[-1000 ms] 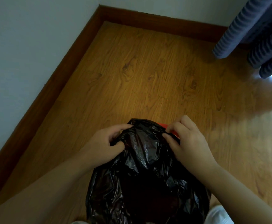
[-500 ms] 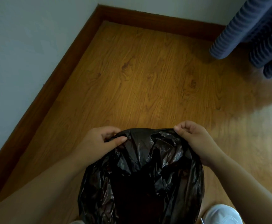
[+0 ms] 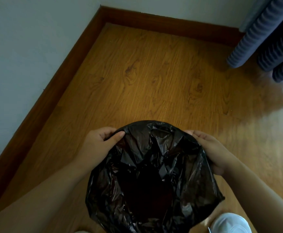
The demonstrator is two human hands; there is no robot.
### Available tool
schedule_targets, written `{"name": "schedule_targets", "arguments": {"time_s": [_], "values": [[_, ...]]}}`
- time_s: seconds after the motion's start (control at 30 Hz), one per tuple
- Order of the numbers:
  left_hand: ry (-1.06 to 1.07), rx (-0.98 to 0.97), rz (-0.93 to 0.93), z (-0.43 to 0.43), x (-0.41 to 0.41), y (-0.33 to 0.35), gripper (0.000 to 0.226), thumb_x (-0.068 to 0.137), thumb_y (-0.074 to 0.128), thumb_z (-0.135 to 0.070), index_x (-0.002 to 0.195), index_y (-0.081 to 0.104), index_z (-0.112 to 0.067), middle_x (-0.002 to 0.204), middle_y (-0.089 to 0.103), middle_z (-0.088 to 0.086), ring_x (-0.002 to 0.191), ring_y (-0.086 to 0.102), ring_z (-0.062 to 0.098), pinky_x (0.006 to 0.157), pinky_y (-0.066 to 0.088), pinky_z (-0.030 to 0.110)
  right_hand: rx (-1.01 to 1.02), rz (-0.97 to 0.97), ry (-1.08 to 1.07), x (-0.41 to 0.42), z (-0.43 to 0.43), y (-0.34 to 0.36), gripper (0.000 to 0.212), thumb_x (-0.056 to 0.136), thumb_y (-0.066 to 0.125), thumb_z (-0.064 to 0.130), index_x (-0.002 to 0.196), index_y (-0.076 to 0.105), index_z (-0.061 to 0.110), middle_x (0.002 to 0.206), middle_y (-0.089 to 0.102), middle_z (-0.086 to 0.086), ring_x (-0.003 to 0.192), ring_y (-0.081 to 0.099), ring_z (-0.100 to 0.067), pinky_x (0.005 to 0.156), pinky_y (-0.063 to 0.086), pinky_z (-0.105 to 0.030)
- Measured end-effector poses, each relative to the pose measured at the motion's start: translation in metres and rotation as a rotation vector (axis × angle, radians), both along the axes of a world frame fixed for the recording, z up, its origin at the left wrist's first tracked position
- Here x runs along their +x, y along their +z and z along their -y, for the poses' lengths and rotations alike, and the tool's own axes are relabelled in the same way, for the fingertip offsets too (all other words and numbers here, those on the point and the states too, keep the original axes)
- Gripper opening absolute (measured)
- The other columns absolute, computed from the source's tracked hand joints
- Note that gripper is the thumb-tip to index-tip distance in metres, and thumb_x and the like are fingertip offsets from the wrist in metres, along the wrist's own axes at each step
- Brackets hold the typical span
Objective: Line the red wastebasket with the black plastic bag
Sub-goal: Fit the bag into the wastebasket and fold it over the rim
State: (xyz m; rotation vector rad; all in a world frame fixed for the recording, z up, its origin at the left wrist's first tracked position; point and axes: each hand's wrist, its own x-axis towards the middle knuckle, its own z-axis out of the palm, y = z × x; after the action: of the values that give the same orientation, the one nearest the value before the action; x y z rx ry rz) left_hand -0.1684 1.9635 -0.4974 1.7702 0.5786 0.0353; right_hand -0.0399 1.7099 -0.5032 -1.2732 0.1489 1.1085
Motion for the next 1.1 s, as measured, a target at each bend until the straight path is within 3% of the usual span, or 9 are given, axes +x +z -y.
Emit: {"name": "schedule_targets", "arguments": {"time_s": [0.2,0.37,0.43,0.53,0.67,0.8,0.87,1.0,1.1], "values": [[0.08,0.051,-0.006,-0.002,0.007,-0.003,0.022,0.075,0.06,-0.041,0.072,0.072,-0.023,0.073,0.072,-0.001,0.066,0.067,0.013,0.059,0.053,0.025,0.048,-0.035,-0.098,0.005,0.002,-0.003,0.029,0.075,0.058,0.013,0.101,0.059,0.002,0.077,0.068,-0.014,0.063,0.066,-0.022,0.051,0.056,-0.028],[0.132,0.097,-0.028,-0.002,0.006,-0.008,0.019,0.083,0.059,-0.035,0.069,0.07,-0.028,0.07,0.071,-0.009,0.062,0.065,0.006,0.053,0.05,0.015,-0.226,0.158,-0.07,0.005,0.004,-0.009,0.014,0.089,0.048,-0.001,0.086,0.061,0.003,0.058,0.07,-0.002,0.05,0.065,-0.012,0.043,0.05,-0.018],[0.178,0.116,-0.044,-0.003,0.006,-0.009,0.019,0.088,0.057,-0.03,0.072,0.068,-0.027,0.07,0.071,-0.005,0.063,0.065,0.004,0.053,0.05,0.016,-0.246,0.196,-0.203,0.005,0.008,-0.009,0.011,0.09,0.05,0.006,0.091,0.061,0.004,0.07,0.07,-0.005,0.06,0.066,-0.014,0.051,0.052,-0.023],[0.26,0.13,-0.052,-0.003,0.009,-0.01,0.019,0.091,0.054,-0.029,0.078,0.067,-0.024,0.077,0.069,-0.004,0.067,0.065,0.006,0.058,0.048,0.02,-0.354,0.429,-0.389,0.013,0.011,0.001,0.018,0.093,0.048,0.023,0.099,0.061,0.014,0.092,0.063,-0.002,0.084,0.06,-0.016,0.074,0.049,-0.031],[0.318,0.154,-0.044,-0.002,0.013,-0.009,0.02,0.092,0.052,-0.03,0.077,0.065,-0.024,0.08,0.068,-0.003,0.07,0.064,0.007,0.061,0.048,0.022,-0.256,0.515,-0.229,0.015,-0.002,0.022,0.035,0.077,0.054,0.054,0.098,0.06,0.026,0.092,0.063,0.009,0.084,0.061,-0.007,0.066,0.046,-0.024],[0.351,0.19,-0.039,0.001,0.015,-0.01,0.023,0.092,0.052,-0.031,0.076,0.064,-0.02,0.079,0.067,0.004,0.073,0.064,0.018,0.066,0.054,0.036,-0.344,0.607,-0.206,0.008,-0.015,0.012,0.014,0.083,0.063,0.026,0.097,0.059,0.024,0.096,0.065,0.001,0.084,0.065,-0.013,0.065,0.052,-0.026],[0.341,0.241,-0.033,0.004,0.015,-0.01,0.024,0.092,0.052,-0.032,0.073,0.062,-0.022,0.076,0.066,0.005,0.069,0.063,0.017,0.065,0.053,0.038,-0.278,0.513,-0.291,0.009,-0.012,0.004,0.008,0.086,0.06,0.023,0.092,0.063,0.019,0.093,0.069,-0.005,0.084,0.066,-0.019,0.066,0.053,-0.03],[0.321,0.31,-0.027,0.007,0.015,-0.011,0.024,0.093,0.051,-0.032,0.071,0.059,-0.025,0.074,0.064,0.003,0.067,0.06,0.014,0.059,0.05,0.033,-0.059,0.189,-0.355,0.013,0.001,-0.004,0.022,0.091,0.052,0.024,0.085,0.065,0.008,0.084,0.073,-0.01,0.078,0.069,-0.022,0.06,0.056,-0.027],[0.342,0.326,-0.037,0.008,0.017,-0.012,0.023,0.093,0.05,-0.033,0.073,0.058,-0.026,0.073,0.062,-0.005,0.065,0.058,0.005,0.054,0.043,0.022,-0.129,0.129,-0.349,0.012,0.004,-0.012,0.021,0.092,0.051,0.016,0.078,0.064,0.009,0.071,0.071,-0.008,0.063,0.068,-0.018,0.052,0.054,-0.025]]}}
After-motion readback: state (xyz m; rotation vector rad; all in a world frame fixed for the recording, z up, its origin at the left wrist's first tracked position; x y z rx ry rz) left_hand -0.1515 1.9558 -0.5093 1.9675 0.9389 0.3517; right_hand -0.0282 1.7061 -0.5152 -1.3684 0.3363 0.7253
